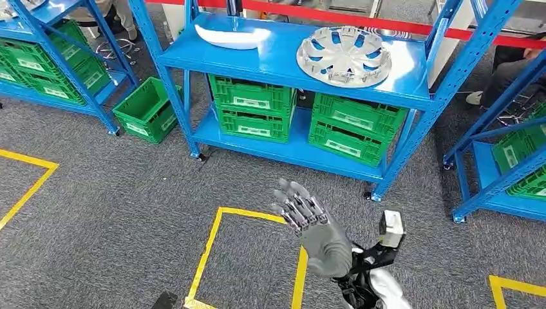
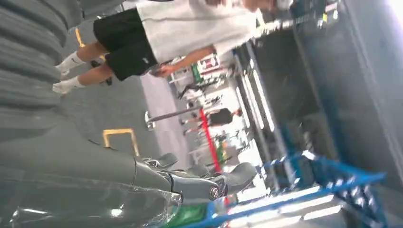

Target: Take the parts from the cabinet and place them on the table.

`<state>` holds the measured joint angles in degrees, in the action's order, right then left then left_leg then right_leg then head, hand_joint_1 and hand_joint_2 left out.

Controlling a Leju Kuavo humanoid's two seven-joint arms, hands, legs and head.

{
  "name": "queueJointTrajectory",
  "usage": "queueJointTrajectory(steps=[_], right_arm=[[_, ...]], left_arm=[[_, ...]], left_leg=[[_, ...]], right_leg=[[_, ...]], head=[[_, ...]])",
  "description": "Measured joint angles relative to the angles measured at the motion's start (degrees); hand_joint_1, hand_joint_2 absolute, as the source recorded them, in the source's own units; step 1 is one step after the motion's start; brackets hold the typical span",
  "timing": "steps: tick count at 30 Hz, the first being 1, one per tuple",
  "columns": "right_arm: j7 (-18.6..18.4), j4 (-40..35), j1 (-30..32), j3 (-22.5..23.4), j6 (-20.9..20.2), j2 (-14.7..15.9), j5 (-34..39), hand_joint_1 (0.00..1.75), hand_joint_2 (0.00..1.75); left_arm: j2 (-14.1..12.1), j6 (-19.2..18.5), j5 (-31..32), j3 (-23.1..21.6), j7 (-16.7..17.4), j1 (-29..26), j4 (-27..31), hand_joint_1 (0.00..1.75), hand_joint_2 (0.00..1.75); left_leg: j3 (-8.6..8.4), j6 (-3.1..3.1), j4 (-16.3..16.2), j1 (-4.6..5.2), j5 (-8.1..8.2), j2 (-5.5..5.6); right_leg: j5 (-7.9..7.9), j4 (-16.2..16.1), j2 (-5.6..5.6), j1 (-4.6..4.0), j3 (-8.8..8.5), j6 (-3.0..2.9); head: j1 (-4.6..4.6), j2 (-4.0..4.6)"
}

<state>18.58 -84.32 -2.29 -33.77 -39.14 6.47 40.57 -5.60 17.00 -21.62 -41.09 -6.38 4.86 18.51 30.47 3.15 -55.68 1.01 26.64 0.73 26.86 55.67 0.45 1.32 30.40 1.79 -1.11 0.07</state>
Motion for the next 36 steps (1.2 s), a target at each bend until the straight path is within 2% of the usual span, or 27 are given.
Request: queueJointTrajectory(steps=[1, 2, 4, 5, 6, 7, 8, 10, 12, 14, 15, 16, 18, 20, 21, 22, 23, 25, 26, 27, 30, 31, 32, 33, 34, 35, 36], right_arm=[[-0.49, -0.89, 0.05, -0.15, -0.05, 0.07, -0.4, 0.0, 1.75], [-0.62, -1.37, -0.14, -0.35, -0.31, 0.11, -0.72, 0.0, 0.0], [-1.16, -1.91, -0.14, -0.77, -0.48, 0.17, -1.29, 0.0, 0.0], [-1.4, -2.02, 0.04, -1.01, -0.48, 0.24, -1.45, 0.0, 0.0], [-1.8, -2.06, 0.08, -1.25, -0.46, 0.33, -1.51, 0.0, 0.0], [-2.43, -2.08, 0.12, -1.38, -0.27, 0.48, -1.34, 0.0, 0.0], [-3.12, -2.34, 0.11, -1.53, 0.3, 0.52, -0.86, 0.0, 0.0], [-4.87, -3.11, 0.03, -1.92, 1.53, 0.55, 0.1, 0.0, 0.0], [-6.69, -3.72, 0.04, -2.43, 3.01, 0.5, 0.48, 0.0, 0.0], [-7.7, -3.92, 0.11, -2.75, 4.07, 0.74, 0.61, 0.0, 0.0], [-8.04, -3.92, 0.23, -2.88, 4.41, 0.85, 0.83, 0.0, 0.0], [-8.44, -3.94, 0.26, -3.06, 4.59, 0.9, 0.96, 0.0, 0.0], [-9.07, -4.14, 0.3, -3.34, 4.89, 1.03, 1.2, 0.0, 0.0], [-9.82, -4.31, 0.36, -3.76, 5.05, 1.18, 1.55, 0.0, 0.0], [-10.36, -4.31, 0.45, -3.98, 5.05, 1.25, 1.9, 0.0, 0.0], [-11.0, -4.31, 0.53, -4.15, 5.05, 1.27, 2.58, 0.0, 0.0], [-11.66, -4.34, 0.52, -4.33, 5.09, 1.27, 3.24, 0.0, 0.0], [-12.94, -4.53, 0.43, -4.63, 5.31, 1.25, 4.41, 0.0, 0.0], [-13.86, -4.71, 0.37, -4.77, 5.49, 1.25, 4.98, 0.0, 0.0], [-14.59, -4.82, 0.27, -4.96, 5.48, 1.27, 5.49, 0.0, 0.0], [-15.85, -5.1, 0.2, -5.25, 5.4, 1.31, 6.31, 0.0, 0.0], [-15.94, -5.47, 0.14, -5.27, 5.38, 1.31, 6.36, 0.0, 0.0], [-15.96, -5.74, 0.05, -5.27, 5.35, 1.44, 6.4, 0.0, 0.0], [-16.0, -5.87, -0.19, -5.25, 5.35, 1.44, 6.38, 0.0, 0.0], [-16.07, -5.87, -0.24, -5.14, 5.38, 1.42, 6.38, 0.0, 0.0], [-16.13, -5.87, -0.15, -5.03, 5.38, 1.44, 6.38, 0.0, 0.0], [-16.2, -5.87, -0.12, -4.92, 5.35, 1.51, 6.36, 0.0, 0.0]], left_arm=[[0.0, 0.0, -0.18, 0.0, -0.31, -0.28, 0.18, 0.0, 0.0], [0.02, 0.02, -0.46, 0.02, -0.7, -0.41, 0.39, 0.0, 0.0], [0.02, 0.04, -0.83, 0.11, -1.38, -0.8, 0.5, 0.0, 0.0], [0.04, 0.09, -1.07, 0.26, -1.69, -1.18, 0.59, 0.0, 0.0], [0.04, 0.11, -1.18, 0.35, -1.95, -1.49, 0.7, 0.0, 0.0], [0.04, 0.11, -1.2, 0.41, -2.21, -1.9, 0.85, 0.0, 0.0], [0.06, 0.11, -1.2, 0.44, -2.36, -2.17, 1.0, 0.0, 0.0], [0.11, 0.09, -1.2, 0.48, -2.52, -2.51, 1.44, 0.0, 0.0], [-0.15, 0.07, -1.2, 0.55, -2.6, -2.77, 1.55, 0.0, 0.0], [-0.22, 0.02, -1.2, 0.63, -2.89, -3.26, 1.77, 0.0, 0.0], [-0.26, 0.02, -1.2, 0.7, -2.93, -3.44, 1.84, 0.0, 0.0], [-0.35, 0.09, -1.22, 0.83, -2.93, -3.53, 1.9, 0.0, 0.0], [-0.52, 0.5, -1.33, 0.94, -2.93, -3.64, 1.94, 0.0, 0.0], [-0.57, 0.79, -1.71, 1.2, -2.93, -4.0, 1.94, 0.0, 0.0], [-0.57, 1.01, -1.79, 1.33, -2.93, -4.25, 1.94, 0.0, 0.0], [-0.57, 1.18, -1.86, 1.36, -2.93, -4.44, 1.94, 0.0, 0.0], [-0.59, 1.31, -1.92, 1.4, -2.93, -4.54, 1.94, 0.0, 0.0], [-0.66, 1.59, -2.23, 1.62, -2.93, -4.57, 1.94, 0.0, 0.0], [-0.74, 1.73, -2.43, 1.84, -2.91, -4.56, 1.92, 0.0, 0.0], [-0.83, 1.86, -2.54, 1.97, -2.82, -4.54, 1.92, 0.0, 0.0], [-0.83, 2.45, -3.06, 2.25, -2.34, -4.67, 1.92, 0.0, 0.0], [-0.81, 2.43, -3.06, 2.29, -2.25, -4.61, 1.92, 0.0, 0.0], [-0.65, 2.34, -3.04, 2.29, -1.95, -4.47, 1.92, 0.0, 0.0], [-0.5, 2.16, -2.91, 2.29, -1.77, -4.19, 1.92, 0.0, 0.0], [-0.44, 1.9, -2.69, 2.27, -1.55, -3.88, 1.92, 0.0, 0.0], [-0.33, 1.68, -2.32, 2.27, -1.25, -3.54, 1.92, 0.0, 0.0], [-0.28, 1.55, -2.14, 2.25, -0.85, -3.18, 1.9, 0.0, 0.0]], left_leg=[[-0.96, 0.21, 1.62, -0.93, -0.96, -0.16], [-1.32, 0.64, 2.29, -0.68, -1.21, -0.31], [-1.2, 0.75, 2.27, -0.66, -1.27, -0.44], [-1.16, 0.74, 2.25, -0.58, -1.24, -0.5], [-1.14, 0.68, 2.21, -0.57, -1.18, -0.51], [-1.18, 0.56, 2.13, -0.59, -1.1, -0.49], [-1.24, 0.3, 1.96, -0.68, -0.92, -0.4], [-1.22, -0.44, 0.88, -0.96, -0.13, -0.24], [-0.73, -1.39, -0.59, -0.61, 0.94, -0.25], [-0.51, -1.55, -0.48, -0.74, 0.88, -0.31], [-0.53, -1.61, -0.58, -0.85, 0.94, -0.32], [-0.25, -1.97, -1.04, -1.13, 1.47, -0.33], [2.36, -2.8, -6.51, -1.28, 4.68, -0.5], [7.5, -3.27, -16.61, -1.53, 8.71, -0.58], [9.43, -3.33, -19.96, -1.64, 9.29, -0.6], [9.92, -3.26, -20.12, -1.68, 8.4, -0.61], [8.85, -3.03, -16.99, -1.68, 5.91, -0.62], [4.12, -2.31, -6.36, -1.64, 0.17, -0.61], [2.24, -1.81, -2.1, -1.54, -0.91, -0.58], [1.84, -1.65, -1.33, -1.15, -0.18, -0.64], [2.2, -1.28, -1.3, -0.75, -0.26, -0.57], [1.28, -0.84, -0.34, -0.89, -0.85, -0.59], [1.04, -0.64, 0.26, -1.19, -1.23, -0.67], [1.05, -0.27, 0.34, -1.18, -1.42, -0.7], [1.1, -0.23, 0.32, -1.12, -1.44, -0.7], [1.14, -0.2, 0.31, -1.0, -1.43, -0.67], [1.19, -0.2, 0.25, -0.89, -1.42, -0.65]], right_leg=[[0.43, 0.54, -0.12, -0.06, 0.29, -0.14], [1.6, 2.5, -0.12, -0.37, 1.3, -0.48], [5.23, 11.59, -0.13, -0.23, 5.91, -1.2], [6.68, 16.23, -0.14, -0.15, 8.4, -1.26], [7.05, 18.61, -0.14, -0.11, 9.78, -0.98], [6.19, 18.11, -0.16, 0.02, 9.94, -0.39], [4.25, 14.56, -0.2, 0.17, 8.39, 0.4], [-0.49, 3.47, -0.41, 0.48, 3.19, 1.65], [-0.65, 1.28, -0.28, 0.27, 2.0, 0.43], [-0.5, 1.82, -0.14, -0.15, 2.35, -0.21], [-0.54, 1.75, -0.09, -0.07, 2.38, -0.37], [-0.65, 1.6, -0.07, 0.58, 2.21, -0.79], [-0.53, 1.6, -0.09, 0.5, 2.1, -1.33], [-0.43, 1.62, -0.1, 0.37, 2.15, -1.48], [-0.42, 1.63, -0.09, 0.29, 2.14, -1.49], [-0.38, 1.63, -0.06, 0.26, 2.08, -1.55], [-0.34, 1.63, 0.02, 0.22, 1.96, -1.57], [-0.26, 1.59, 0.12, 0.16, 1.58, -1.64], [-0.26, 1.49, 0.14, 0.17, 1.55, -1.64], [-0.2, 1.56, 0.15, -0.52, 1.78, -1.38], [-0.49, 1.18, 0.14, -0.08, 1.95, -0.46], [-0.36, 1.18, 0.1, -0.32, 1.96, -0.13], [0.32, 2.54, -0.08, -0.16, 2.73, -0.2], [2.06, 5.75, -0.08, -0.26, 4.14, -0.64], [3.97, 10.26, -0.08, -0.26, 6.34, -0.95], [5.8, 15.45, -0.07, -0.26, 8.84, -1.1], [6.78, 19.35, -0.07, -0.27, 10.83, -0.94]], head=[[0.13, 0.0], [0.22, 0.0], [0.31, 0.0], [0.33, 0.0], [0.35, 0.0], [0.33, 0.0], [0.33, 0.0], [0.35, 0.0], [0.35, 0.0], [0.35, 0.0], [0.33, 0.0], [0.33, 0.0], [0.15, 0.0], [0.18, 0.0], [0.15, 0.0], [0.18, 0.0], [0.15, 0.0], [0.15, 0.0], [0.2, 0.0], [0.24, 0.0], [0.2, 0.0], [0.2, 0.0], [0.28, 0.0], [0.37, 0.0], [0.42, 0.0], [0.39, 0.0], [0.39, 0.0]])
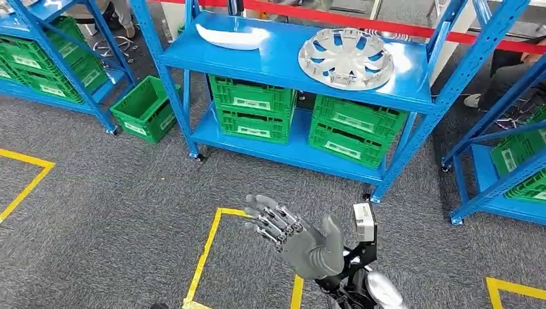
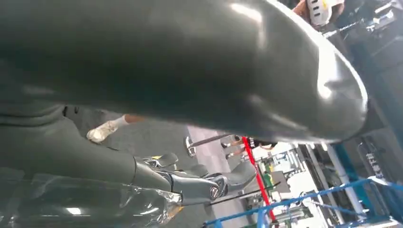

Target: Take the parts from the cabinet and place them on the table.

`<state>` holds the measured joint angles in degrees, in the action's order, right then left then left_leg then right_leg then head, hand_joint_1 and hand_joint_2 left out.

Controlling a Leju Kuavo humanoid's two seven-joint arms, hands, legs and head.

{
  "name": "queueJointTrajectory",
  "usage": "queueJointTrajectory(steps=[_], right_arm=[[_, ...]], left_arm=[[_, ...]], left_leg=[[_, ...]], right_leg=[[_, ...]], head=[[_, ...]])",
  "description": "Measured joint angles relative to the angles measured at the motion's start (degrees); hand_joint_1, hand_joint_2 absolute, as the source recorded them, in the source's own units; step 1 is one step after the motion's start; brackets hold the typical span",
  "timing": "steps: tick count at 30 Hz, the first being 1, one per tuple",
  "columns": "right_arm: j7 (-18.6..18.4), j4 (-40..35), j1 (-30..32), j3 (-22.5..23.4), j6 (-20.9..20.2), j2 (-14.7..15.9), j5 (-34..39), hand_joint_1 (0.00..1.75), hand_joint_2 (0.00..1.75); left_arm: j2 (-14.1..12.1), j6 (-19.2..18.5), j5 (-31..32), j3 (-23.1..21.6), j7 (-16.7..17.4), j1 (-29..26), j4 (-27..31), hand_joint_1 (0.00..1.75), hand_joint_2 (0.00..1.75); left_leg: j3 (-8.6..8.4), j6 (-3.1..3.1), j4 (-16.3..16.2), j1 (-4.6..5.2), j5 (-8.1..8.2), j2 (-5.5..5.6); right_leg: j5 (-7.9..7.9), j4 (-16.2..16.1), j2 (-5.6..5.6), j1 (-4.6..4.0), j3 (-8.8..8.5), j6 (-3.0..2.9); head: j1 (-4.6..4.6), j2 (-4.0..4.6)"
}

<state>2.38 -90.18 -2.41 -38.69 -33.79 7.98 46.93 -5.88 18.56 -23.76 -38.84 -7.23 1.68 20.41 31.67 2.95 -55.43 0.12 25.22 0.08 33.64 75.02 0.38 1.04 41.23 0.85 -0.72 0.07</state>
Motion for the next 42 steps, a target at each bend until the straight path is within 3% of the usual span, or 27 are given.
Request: queueJointTrajectory(steps=[1, 2, 4, 5, 7, 9, 11, 12, 14, 15, 16, 18, 20, 21, 25, 26, 27, 29, 31, 32, 33, 35, 36, 37, 40, 41, 42], right_arm=[[-0.09, 0.0, 0.0, 0.17, -0.06, 0.04, -0.02, 0.0, 0.0], [-0.09, -0.02, -0.01, 0.39, -0.15, 0.04, -0.13, 0.0, 0.0], [-0.09, -0.44, -0.02, 0.74, -0.35, 0.04, -0.33, 0.0, 0.0], [-0.09, -0.66, -0.09, 0.94, -0.53, 0.07, -0.35, 0.0, 0.0], [-0.13, -1.03, -0.14, 1.14, -0.85, -0.02, -0.37, 0.0, 0.0], [-0.39, -1.09, -0.21, 1.22, -1.14, 0.09, -0.17, 0.0, 0.0], [-0.81, -1.4, -0.42, 1.18, -1.29, 0.28, 0.2, 0.0, 0.0], [-0.85, -1.6, -0.55, 1.2, -1.48, 0.35, 0.55, 0.0, 0.0], [-1.14, -1.86, -0.78, 1.16, -2.18, 0.54, 1.11, 0.0, 0.0], [-1.22, -1.86, -0.78, 1.14, -2.27, 0.68, 1.36, 0.0, 0.0], [-1.31, -1.86, -0.79, 1.11, -2.4, 0.83, 1.62, 0.0, 0.0], [-1.33, -1.86, -0.94, 1.09, -2.84, 0.96, 1.97, 0.0, 0.0], [-1.35, -1.86, -1.35, 1.05, -3.28, 1.01, 2.19, 0.0, 0.0], [-1.35, -1.88, -1.54, 1.05, -3.37, 1.01, 2.21, 0.0, 0.0], [-1.64, -1.92, -1.96, 0.92, -4.13, 1.09, 2.64, 0.0, 0.0], [-1.7, -2.1, -2.03, 0.85, -4.15, 1.14, 2.75, 0.0, 0.0], [-1.7, -2.27, -2.2, 0.81, -4.2, 1.24, 2.86, 0.0, 0.0], [-1.79, -2.29, -2.41, 0.65, -4.22, 1.35, 2.91, 0.0, 0.0], [-1.81, -2.27, -2.33, 0.39, -4.22, 1.55, 2.91, 0.0, 0.0], [-1.81, -2.27, -2.33, 0.35, -4.22, 1.71, 2.89, 0.0, 0.0], [-1.81, -2.29, -2.36, 0.35, -4.22, 1.81, 2.91, 0.0, 0.0], [-1.81, -2.29, -2.39, 0.33, -4.24, 1.81, 2.91, 0.0, 0.0], [-1.81, -2.29, -2.43, 0.33, -4.24, 1.84, 2.91, 0.0, 0.0], [-1.84, -2.32, -2.41, 0.31, -4.24, 1.79, 2.89, 0.0, 0.0], [-1.88, -2.32, -2.45, 0.26, -4.46, 1.9, 2.93, 0.0, 0.0], [-1.88, -2.34, -2.48, 0.2, -4.57, 1.79, 2.93, 0.0, 0.0], [-1.9, -2.34, -2.53, 0.17, -4.7, 1.81, 2.95, 0.0, 0.0]], left_arm=[[0.06, -0.2, 0.3, 0.0, 0.37, 0.32, 0.0, 0.0, 0.0], [0.17, -0.33, 0.48, -0.02, 0.5, 0.69, 0.0, 0.0, 0.0], [0.5, -0.35, 0.98, -0.04, 0.87, 1.62, 0.0, 0.0, 0.0], [0.63, -0.35, 1.05, -0.07, 0.92, 2.08, 0.0, 0.0, 0.0], [0.74, -0.41, 1.2, -0.07, 1.03, 2.72, 0.0, 0.0, 0.0], [0.92, -0.92, 1.51, -0.11, 1.11, 3.2, -0.02, 0.0, 0.0], [1.03, -1.09, 1.62, -0.09, 1.09, 3.59, -0.02, 0.0, 0.0], [1.03, -1.14, 1.64, -0.09, 1.11, 3.77, -0.02, 0.0, 0.0], [0.96, -1.46, 1.59, -0.02, 1.11, 4.02, -0.24, 0.0, 0.0], [1.01, -1.55, 1.53, 0.0, 1.11, 3.97, -0.35, 0.0, 0.0], [1.07, -1.62, 1.49, 0.0, 1.11, 3.93, -0.46, 0.0, 0.0], [1.11, -1.7, 1.46, 0.02, 1.02, 3.97, -0.66, 0.0, 0.0], [1.05, -1.99, 1.46, 0.22, 0.98, 4.03, -0.79, 0.0, 0.0], [1.05, -2.05, 1.46, 0.35, 0.96, 4.12, -0.92, 0.0, 0.0], [1.07, -2.12, 1.18, 0.61, 0.83, 4.01, -1.22, 0.0, 0.0], [1.09, -2.12, 1.11, 0.7, 0.74, 3.97, -1.22, 0.0, 0.0], [1.25, -2.14, 1.05, 0.74, 0.63, 4.0, -1.22, 0.0, 0.0], [1.27, -2.14, 1.03, 0.94, 0.52, 4.05, -1.29, 0.0, 0.0], [1.31, -2.14, 1.0, 1.05, 0.5, 3.95, -1.44, 0.0, 0.0], [1.33, -2.16, 1.0, 1.05, 0.5, 3.89, -1.49, 0.0, 0.0], [1.4, -2.16, 0.96, 1.07, 0.5, 3.88, -1.51, 0.0, 0.0], [1.49, -2.16, 0.96, 1.07, 0.48, 3.89, -1.53, 0.0, 0.0], [1.51, -2.16, 0.96, 1.07, 0.48, 3.89, -1.53, 0.0, 0.0], [1.51, -2.19, 0.96, 1.09, 0.48, 3.95, -1.55, 0.0, 0.0], [1.51, -2.14, 0.94, 1.09, 0.35, 3.89, -1.64, 0.0, 0.0], [1.4, -2.14, 0.96, 1.14, 0.3, 3.9, -1.62, 0.0, 0.0], [1.55, -2.14, 0.96, 1.11, 0.15, 3.9, -1.64, 0.0, 0.0]], left_leg=[[-0.01, 0.01, -0.05, 0.06, 0.02, 0.03], [-0.07, 0.01, -0.11, 0.07, 0.07, 0.08], [-0.11, -0.18, -0.52, 0.05, 0.3, 0.27], [-0.02, -0.39, -0.89, 0.06, 0.55, 0.33], [0.29, -0.96, -1.37, 0.53, 1.09, 0.3], [0.3, -1.15, -1.34, 0.38, 1.01, 0.27], [0.82, -1.77, -2.41, 0.21, 1.9, 0.28], [1.83, -2.21, -4.86, 0.09, 3.52, 0.18], [6.62, -3.06, -14.62, -0.48, 7.92, 0.13], [8.96, -3.32, -18.96, -0.7, 9.21, 0.08], [10.2, -3.43, -20.76, -0.86, 9.06, 0.02], [8.5, -3.39, -15.8, -1.12, 5.17, -0.01], [3.07, -2.9, -4.26, -1.17, -0.52, -0.02], [1.93, -2.71, -2.34, -0.95, 0.29, 0.05], [1.81, -1.39, -1.71, -0.31, 0.53, 0.12], [0.9, -0.82, -0.63, -0.94, -0.01, 0.13], [0.53, -0.45, -0.41, -0.69, -0.06, 0.04], [0.52, -0.03, -0.48, -0.49, 0.08, 0.03], [0.48, 0.23, -0.52, -0.18, 0.28, 0.1], [0.29, 0.25, -0.54, -0.12, 0.44, 0.2], [0.0, 0.14, -0.55, -0.11, 0.64, 0.37], [-0.8, -0.21, -0.74, -0.11, 1.33, 0.56], [-0.89, -0.5, -0.89, -0.05, 1.7, 0.6], [-0.9, -0.86, -1.15, 0.36, 2.17, 0.67], [-1.05, -1.42, -0.98, 0.08, 2.43, 0.6], [-0.92, -1.85, -1.28, -0.05, 2.89, 0.62], [-0.48, -2.31, -2.75, -0.15, 3.65, 0.44]], right_leg=[[-0.19, 0.85, -0.01, 0.02, 0.62, 0.38], [-1.44, -1.27, -0.01, 0.02, -0.28, 0.95], [-5.66, -11.55, -0.14, 0.03, -5.16, 2.01], [-7.22, -16.9, -0.35, 0.03, -7.85, 2.05], [-7.45, -17.73, -0.3, -0.16, -8.33, 0.57], [-7.53, -17.73, -0.21, -0.4, -8.24, 0.1], [-7.69, -18.0, -0.14, 0.45, -8.56, -0.35], [-7.57, -18.0, -0.17, 0.53, -8.7, -0.85], [-7.52, -17.98, -0.17, 0.49, -8.68, -0.9], [-7.47, -17.97, -0.17, 0.48, -8.68, -0.95], [-7.44, -17.96, -0.16, 0.48, -8.7, -0.97], [-7.32, -17.96, -0.03, 0.52, -8.91, -1.03], [-7.01, -17.99, 0.14, 0.56, -9.46, -0.71], [-6.88, -18.0, 0.17, 0.24, -9.46, -0.44], [-6.7, -18.38, 0.18, 0.17, -9.47, 0.88], [-6.33, -17.79, 0.05, 0.31, -9.08, 1.07], [-5.3, -15.75, -0.01, 0.2, -8.28, 0.81], [-1.86, -6.7, 0.0, 0.18, -3.4, 0.09], [-0.03, 0.96, -0.01, 0.2, 1.23, 0.24], [-0.93, 0.4, -0.01, 0.19, 1.54, 0.7], [-2.96, -3.15, -0.02, 0.19, 0.13, 1.29], [-7.99, -14.53, -0.13, 0.19, -5.07, 2.03], [-8.87, -17.76, -0.3, 0.14, -6.34, 1.49], [-8.91, -17.96, -0.22, -0.07, -6.99, 0.92], [-8.64, -17.85, -0.13, -0.39, -6.92, -0.07], [-8.68, -18.09, -0.05, 0.45, -7.39, -0.36], [-8.41, -18.13, -0.08, 0.45, -7.77, -0.77]], head=[[0.02, 0.0], [0.0, 0.0], [0.02, 0.0], [0.04, 0.0], [-0.02, 0.0], [-0.07, 0.0], [-0.02, 0.0], [-0.37, 0.0], [-0.37, 0.0], [-0.35, 0.0], [-0.37, 0.0], [-0.37, 0.0], [-0.35, 0.0], [-0.33, 0.0], [-0.33, 0.0], [-0.28, 0.0], [-0.11, 0.0], [0.0, 0.0], [0.0, 0.0], [-0.02, 0.0], [0.0, 0.0], [0.0, 0.0], [0.04, 0.0], [-0.07, 0.0], [-0.04, 0.0], [0.02, 0.0], [-0.11, 0.0]])
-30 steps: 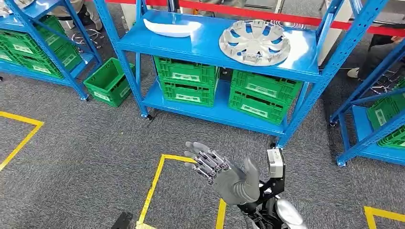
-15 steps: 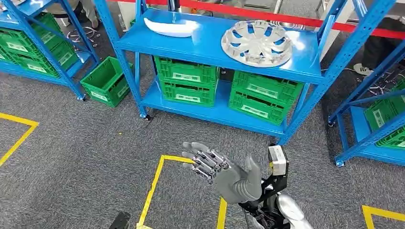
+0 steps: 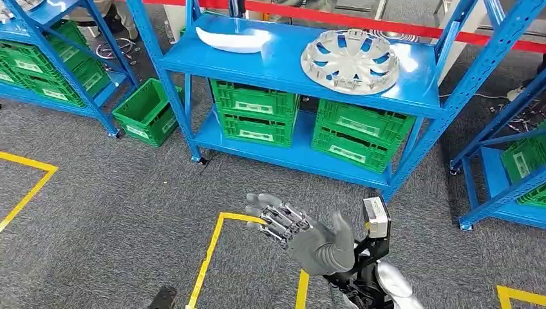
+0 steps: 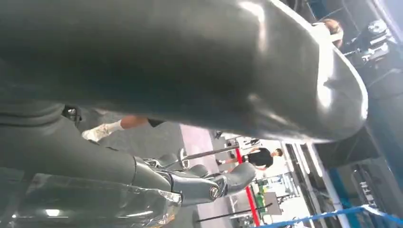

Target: Take the parts from the cabinet and place them on the table.

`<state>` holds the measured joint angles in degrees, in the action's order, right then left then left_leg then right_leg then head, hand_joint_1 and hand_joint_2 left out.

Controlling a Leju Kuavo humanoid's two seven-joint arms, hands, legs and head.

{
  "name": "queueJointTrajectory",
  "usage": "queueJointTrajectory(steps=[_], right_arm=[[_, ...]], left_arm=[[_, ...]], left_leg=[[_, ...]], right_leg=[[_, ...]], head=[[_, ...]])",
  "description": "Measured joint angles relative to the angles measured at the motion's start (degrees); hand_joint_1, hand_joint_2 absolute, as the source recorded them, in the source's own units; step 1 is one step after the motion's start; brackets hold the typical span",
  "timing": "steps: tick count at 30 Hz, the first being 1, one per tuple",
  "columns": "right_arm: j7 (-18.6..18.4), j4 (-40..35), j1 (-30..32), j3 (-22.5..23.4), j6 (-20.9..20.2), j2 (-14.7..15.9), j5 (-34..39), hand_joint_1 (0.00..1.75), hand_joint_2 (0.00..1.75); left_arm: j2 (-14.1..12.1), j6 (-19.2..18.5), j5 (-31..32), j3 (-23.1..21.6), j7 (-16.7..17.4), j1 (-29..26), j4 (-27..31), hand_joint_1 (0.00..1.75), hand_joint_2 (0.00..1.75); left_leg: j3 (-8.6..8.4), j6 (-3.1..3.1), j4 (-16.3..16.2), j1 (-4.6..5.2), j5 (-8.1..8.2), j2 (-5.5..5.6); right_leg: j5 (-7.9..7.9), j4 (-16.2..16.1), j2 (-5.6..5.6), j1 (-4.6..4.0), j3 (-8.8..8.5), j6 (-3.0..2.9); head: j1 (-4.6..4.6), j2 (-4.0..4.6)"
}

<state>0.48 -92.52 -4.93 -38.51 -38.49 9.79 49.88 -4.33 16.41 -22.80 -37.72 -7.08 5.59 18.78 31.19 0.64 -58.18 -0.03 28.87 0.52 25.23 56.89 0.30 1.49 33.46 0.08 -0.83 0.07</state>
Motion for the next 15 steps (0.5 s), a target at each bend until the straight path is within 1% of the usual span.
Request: queueJointTrajectory(steps=[1, 2, 3, 4, 5, 6, 7, 8, 9, 10, 12, 13, 14, 15], right_arm=[[0.0, 0.0, -0.1, -0.02, -0.09, -0.02, -0.02, 0.0, 0.0], [0.0, 0.0, -0.09, -0.07, -0.24, 0.0, -0.02, 0.0, 0.0], [0.0, 0.0, 0.01, -0.09, -0.35, 0.07, -0.11, 0.0, 0.0], [0.0, -0.04, 0.19, -0.09, -0.41, 0.13, -0.24, 0.0, 0.0], [0.0, -0.2, 0.42, -0.15, -0.44, 0.26, -0.46, 0.0, 0.0], [0.09, -0.46, 0.63, -0.2, -0.44, 0.35, -0.61, 0.0, 0.0], [0.18, -0.72, 0.73, -0.24, -0.46, 0.46, -0.77, 0.0, 0.0], [0.26, -1.07, 0.73, -0.31, -0.46, 0.55, -0.92, 0.0, 0.0], [0.39, -1.42, 0.74, -0.37, -0.48, 0.61, -0.98, 0.0, 0.0], [0.59, -1.64, 0.72, -0.39, -0.5, 0.68, -1.07, 0.0, 0.0], [0.7, -1.99, 0.9, -0.5, -0.55, 0.85, -1.16, 0.0, 0.0], [0.72, -2.18, 0.97, -0.59, -0.57, 0.94, -1.2, 0.0, 0.0], [0.72, -2.49, 0.95, -0.66, -0.61, 1.03, -1.2, 0.0, 0.0], [0.77, -2.82, 1.0, -0.68, -0.68, 1.29, -1.2, 0.0, 0.0]], left_arm=[[-0.02, 0.02, 0.04, 0.0, -0.11, 0.04, 0.0, 0.0, 0.0], [-0.13, 0.04, 0.09, 0.02, -0.15, -0.02, -0.04, 0.0, 0.0], [-0.13, 0.04, 0.22, 0.02, -0.2, -0.25, -0.07, 0.0, 0.0], [-0.13, 0.09, 0.37, 0.0, -0.33, -0.57, -0.07, 0.0, 0.0], [-0.09, 0.13, 0.52, 0.0, -0.44, -0.88, -0.07, 0.0, 0.0], [-0.09, 0.2, 0.57, 0.0, -0.52, -1.03, -0.07, 0.0, 0.0], [-0.11, 0.26, 0.7, -0.02, -0.61, -1.08, -0.07, 0.0, 0.0], [-0.15, 0.39, 0.85, 0.0, -0.7, -1.06, -0.07, 0.0, 0.0], [-0.18, 0.52, 1.11, 0.0, -0.72, -1.04, -0.07, 0.0, 0.0], [-0.22, 0.53, 1.2, 0.0, -0.72, -0.96, -0.07, 0.0, 0.0], [-0.22, 0.55, 1.29, 0.0, -0.7, -0.92, -0.04, 0.0, 0.0], [-0.29, 0.52, 1.29, 0.0, -0.7, -0.97, -0.04, 0.0, 0.0], [-0.33, 0.5, 1.29, 0.0, -0.7, -0.93, -0.04, 0.0, 0.0], [-0.31, 0.44, 1.29, 0.0, -0.7, -1.02, -0.02, 0.0, 0.0]], left_leg=[[1.72, -0.43, -3.75, -0.22, 1.82, -0.15], [4.3, -0.8, -8.69, -0.44, 3.89, -0.21], [7.34, -1.11, -13.9, -0.61, 5.62, -0.22], [9.74, -1.3, -17.42, -0.75, 6.18, -0.23], [10.64, -1.36, -17.68, -0.86, 5.05, -0.27], [10.09, -1.31, -15.3, -0.96, 2.92, -0.33], [8.19, -1.18, -10.43, -1.04, -0.27, -0.44], [5.81, -0.92, -4.89, -1.06, -3.42, -0.45], [3.8, -0.46, 0.13, -1.01, -5.29, -0.45], [3.2, -0.21, 0.7, -0.49, -4.18, -0.49], [3.08, 0.4, 0.8, -0.17, -3.89, -0.45], [3.1, 0.74, 0.8, -0.02, -3.79, -0.41], [2.58, 1.12, 1.53, -0.03, -4.02, -0.4], [1.7, 1.52, 2.43, -0.53, -4.36, -0.47]], right_leg=[[0.24, 0.0, -0.02, 0.0, -0.33, -0.36], [0.41, 0.01, -0.05, -0.04, -0.52, -0.58], [0.56, 0.02, -0.03, -0.1, -0.62, -0.74], [0.72, 0.02, 0.01, -0.12, -0.74, -0.83], [0.91, 0.04, 0.14, -0.1, -0.96, -0.8], [1.14, 0.04, 0.25, -0.09, -1.26, -0.68], [1.41, 0.04, 0.38, -0.09, -1.72, -0.55], [1.71, 0.03, 0.41, -0.09, -2.19, -0.4], [2.0, -0.06, 0.42, -0.09, -2.45, -0.14], [2.16, -0.03, 0.44, -0.67, -2.38, 0.16], [2.35, -0.07, 0.45, -0.43, -2.16, 0.73], [2.31, -0.3, 0.42, -0.29, -2.26, 1.11], [2.53, -0.58, 0.4, -0.45, -2.67, 1.54], [2.92, 0.57, 0.14, -0.25, -2.17, 1.52]], head=[[-0.2, 0.0], [-0.15, 0.0], [-0.15, 0.0], [-0.15, 0.0], [-0.17, 0.0], [-0.17, 0.0], [-0.17, 0.0], [-0.17, 0.0], [-0.13, 0.0], [-0.09, 0.0], [-0.09, 0.0], [-0.13, 0.0], [-0.15, 0.0], [-0.06, 0.0]])
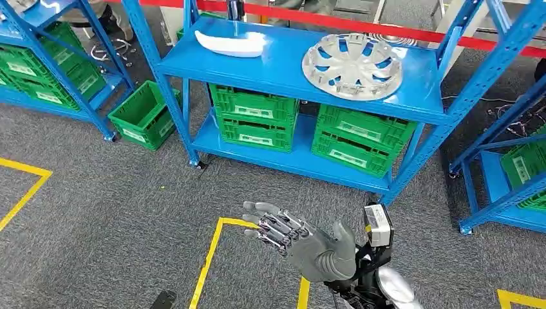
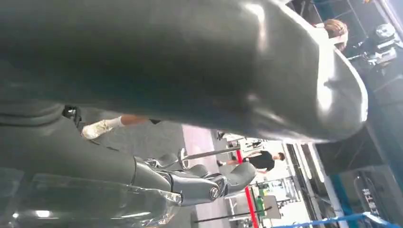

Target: Take the parts from the cabinet and place them on the table.

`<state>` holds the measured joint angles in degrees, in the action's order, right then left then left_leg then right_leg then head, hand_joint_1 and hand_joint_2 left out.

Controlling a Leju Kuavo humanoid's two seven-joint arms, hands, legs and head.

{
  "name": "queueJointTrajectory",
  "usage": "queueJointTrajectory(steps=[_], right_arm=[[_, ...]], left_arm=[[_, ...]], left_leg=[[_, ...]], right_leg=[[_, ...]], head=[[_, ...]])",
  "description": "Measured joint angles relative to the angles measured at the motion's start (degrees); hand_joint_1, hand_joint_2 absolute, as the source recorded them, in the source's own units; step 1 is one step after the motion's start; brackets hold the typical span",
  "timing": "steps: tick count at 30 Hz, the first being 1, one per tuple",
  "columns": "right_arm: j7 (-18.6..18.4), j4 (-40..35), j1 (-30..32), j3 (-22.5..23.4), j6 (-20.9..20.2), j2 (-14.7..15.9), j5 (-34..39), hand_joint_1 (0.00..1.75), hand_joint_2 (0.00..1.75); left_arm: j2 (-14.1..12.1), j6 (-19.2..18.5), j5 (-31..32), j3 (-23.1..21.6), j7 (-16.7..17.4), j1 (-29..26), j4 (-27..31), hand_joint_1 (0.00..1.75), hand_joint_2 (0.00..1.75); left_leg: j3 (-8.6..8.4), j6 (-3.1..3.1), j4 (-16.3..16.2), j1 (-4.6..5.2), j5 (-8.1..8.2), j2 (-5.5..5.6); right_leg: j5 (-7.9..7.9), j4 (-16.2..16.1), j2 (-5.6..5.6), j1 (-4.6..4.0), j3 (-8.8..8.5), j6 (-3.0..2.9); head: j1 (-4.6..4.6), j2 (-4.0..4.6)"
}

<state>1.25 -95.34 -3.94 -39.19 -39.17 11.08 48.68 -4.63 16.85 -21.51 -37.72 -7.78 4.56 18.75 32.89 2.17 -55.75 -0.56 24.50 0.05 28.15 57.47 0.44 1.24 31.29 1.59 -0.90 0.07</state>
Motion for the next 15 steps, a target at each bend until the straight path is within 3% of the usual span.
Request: queueJointTrajectory(steps=[1, 3, 4, 5, 6, 8, 9, 10, 11, 12, 13, 15], right_arm=[[0.07, -0.15, -0.18, -0.02, -0.26, 0.15, 0.02, 0.0, 0.0], [0.07, -0.18, 0.01, -0.07, -0.39, 0.35, -0.02, 0.0, 0.0], [0.07, -0.18, 0.15, -0.09, -0.42, 0.44, 0.0, 0.0, 0.0], [0.04, -0.15, 0.18, -0.11, -0.44, 0.5, -0.02, 0.0, 0.0], [0.04, -0.15, 0.16, -0.09, -0.44, 0.68, 0.0, 0.0, 0.0], [0.04, -0.18, 0.12, -0.09, -0.44, 0.74, 0.0, 0.0, 0.0], [0.04, -0.18, 0.1, -0.09, -0.44, 0.74, -0.02, 0.0, 0.0], [0.04, -0.18, 0.05, -0.09, -0.44, 0.79, -0.02, 0.0, 0.0], [0.04, -0.2, 0.03, -0.11, -0.44, 0.68, 0.0, 0.0, 0.0], [0.02, -0.2, 0.01, -0.07, -0.44, 0.7, 0.11, 0.0, 0.0], [-0.02, -0.2, -0.03, 0.04, -0.37, 0.68, 0.24, 0.0, 0.0], [-0.28, -0.2, -0.2, 0.02, -0.39, 0.42, 0.31, 0.0, 0.0]], left_arm=[[0.07, -0.2, 0.0, 0.0, 0.0, 0.06, 0.0, 0.0, 0.0], [0.02, -0.42, 0.0, 0.02, 0.02, 0.13, 0.0, 0.0, 0.0], [0.02, -0.44, 0.0, 0.02, 0.02, 0.11, 0.0, 0.0, 0.0], [0.02, -0.44, -0.02, 0.02, 0.07, 0.07, 0.0, 0.0, 0.0], [0.02, -0.46, -0.02, 0.02, 0.07, 0.03, 0.0, 0.0, 0.0], [0.09, -0.48, -0.04, 0.02, 0.11, 0.02, 0.0, 0.0, 0.0], [0.11, -0.48, -0.04, 0.02, 0.11, 0.03, 0.0, 0.0, 0.0], [0.09, -0.48, -0.07, 0.02, 0.13, 0.07, -0.02, 0.0, 0.0], [0.07, -0.52, -0.09, 0.02, 0.24, 0.12, -0.02, 0.0, 0.0], [0.02, -0.66, -0.13, 0.06, 0.41, 0.13, -0.02, 0.0, 0.0], [0.02, -0.85, -0.2, 0.15, 0.61, 0.16, -0.02, 0.0, 0.0], [-0.04, -1.16, -0.24, 0.28, 0.88, 0.34, 0.0, 0.0, 0.0]], left_leg=[[-0.48, 0.37, 0.35, 0.07, 0.13, -0.03], [-0.66, 0.92, 0.33, 0.19, 0.53, -0.02], [-0.71, 1.04, 0.3, 0.27, 0.7, 0.05], [-0.92, 1.01, 0.28, 0.32, 0.93, 0.16], [-1.28, 0.91, 0.27, 0.32, 1.21, 0.3], [-2.53, 0.53, 0.17, 0.31, 2.08, 0.47], [-3.0, 0.26, -0.02, 0.31, 2.65, 0.52], [-2.97, -0.21, -0.55, 0.8, 3.36, 0.52], [-3.06, -0.49, -0.69, 0.77, 3.85, 0.51], [-3.12, -0.82, -0.64, 0.7, 4.07, 0.43], [-3.24, -1.06, -0.49, 0.5, 4.19, 0.37], [-3.16, -1.68, -1.29, 0.2, 4.93, 0.28]], right_leg=[[1.27, 3.25, -0.04, -0.17, 1.69, -0.29], [4.58, 12.95, -0.04, -0.15, 7.41, -0.71], [5.63, 17.07, -0.04, -0.15, 10.03, -0.61], [5.37, 18.62, -0.05, -0.11, 11.55, -0.21], [3.98, 17.06, -0.05, -0.04, 11.32, 0.39], [-1.39, 6.72, -0.18, 0.11, 6.88, 1.72], [-3.56, 1.74, -0.39, 0.18, 4.63, 2.0], [-3.82, 0.07, -0.56, 0.02, 3.61, 1.34], [-3.62, 0.03, -0.41, -0.05, 3.41, 0.26], [-3.38, 0.11, -0.38, -0.32, 3.4, -0.34], [-3.18, 0.1, -0.32, -0.51, 3.41, -0.73], [-3.0, -0.19, -0.05, 0.27, 2.68, -1.37]], head=[[0.19, 0.0], [0.2, 0.0], [0.17, 0.0], [0.2, 0.0], [0.17, 0.0], [0.22, 0.0], [0.22, 0.0], [0.22, 0.0], [0.11, 0.0], [0.11, 0.0], [0.15, 0.0], [0.13, 0.0]])
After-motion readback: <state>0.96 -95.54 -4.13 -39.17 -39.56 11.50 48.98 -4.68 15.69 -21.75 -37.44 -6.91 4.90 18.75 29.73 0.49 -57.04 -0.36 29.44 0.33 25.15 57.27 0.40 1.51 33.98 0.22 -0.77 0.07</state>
